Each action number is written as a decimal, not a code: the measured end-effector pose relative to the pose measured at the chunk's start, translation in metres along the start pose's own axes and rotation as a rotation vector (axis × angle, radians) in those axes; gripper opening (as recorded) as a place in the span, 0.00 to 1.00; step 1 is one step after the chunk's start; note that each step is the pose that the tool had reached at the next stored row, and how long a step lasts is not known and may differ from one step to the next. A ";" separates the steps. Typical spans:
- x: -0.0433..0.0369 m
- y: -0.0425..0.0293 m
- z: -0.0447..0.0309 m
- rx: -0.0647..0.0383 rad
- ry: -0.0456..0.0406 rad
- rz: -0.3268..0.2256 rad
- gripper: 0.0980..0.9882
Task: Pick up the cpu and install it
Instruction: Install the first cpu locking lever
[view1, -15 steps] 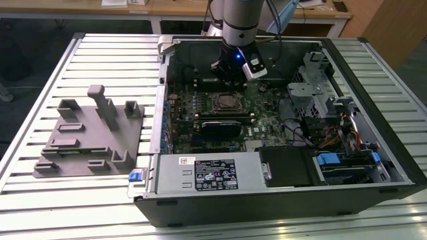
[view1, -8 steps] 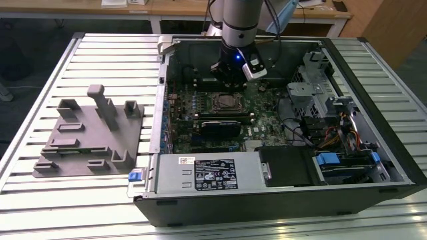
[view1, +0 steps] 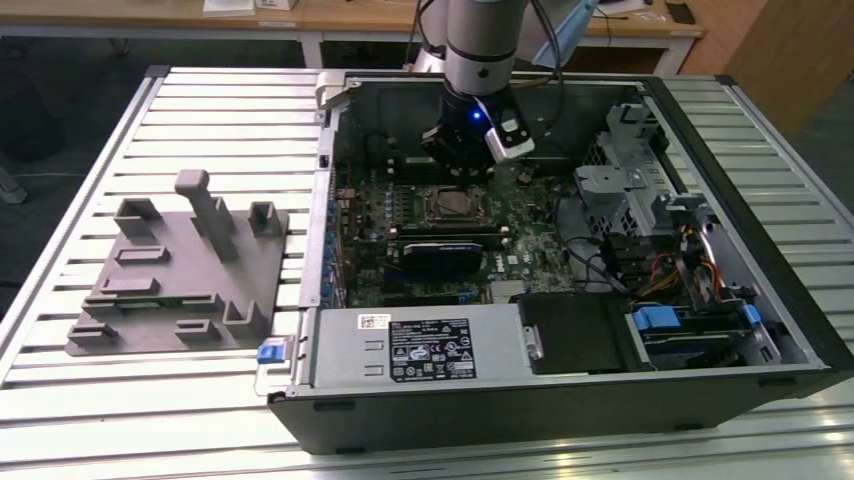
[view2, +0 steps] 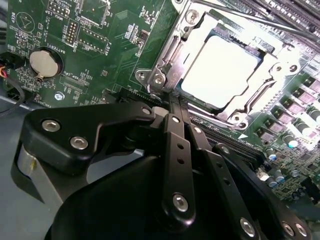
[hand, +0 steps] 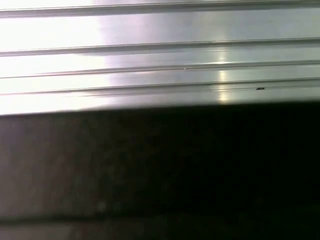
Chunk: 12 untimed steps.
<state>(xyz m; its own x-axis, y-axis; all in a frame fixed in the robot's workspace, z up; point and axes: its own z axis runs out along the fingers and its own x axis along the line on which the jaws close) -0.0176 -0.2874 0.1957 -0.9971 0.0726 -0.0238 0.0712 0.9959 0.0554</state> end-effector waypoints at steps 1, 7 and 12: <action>0.0000 0.0001 -0.0001 -0.001 0.0001 0.000 0.01; -0.0003 0.0007 -0.0108 -0.002 0.0002 0.000 0.01; -0.0008 -0.0008 -0.0111 -0.002 0.0003 0.000 0.01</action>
<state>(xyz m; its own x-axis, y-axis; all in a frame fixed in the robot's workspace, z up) -0.0172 -0.2888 0.2068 -0.9971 0.0725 -0.0234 0.0711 0.9958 0.0572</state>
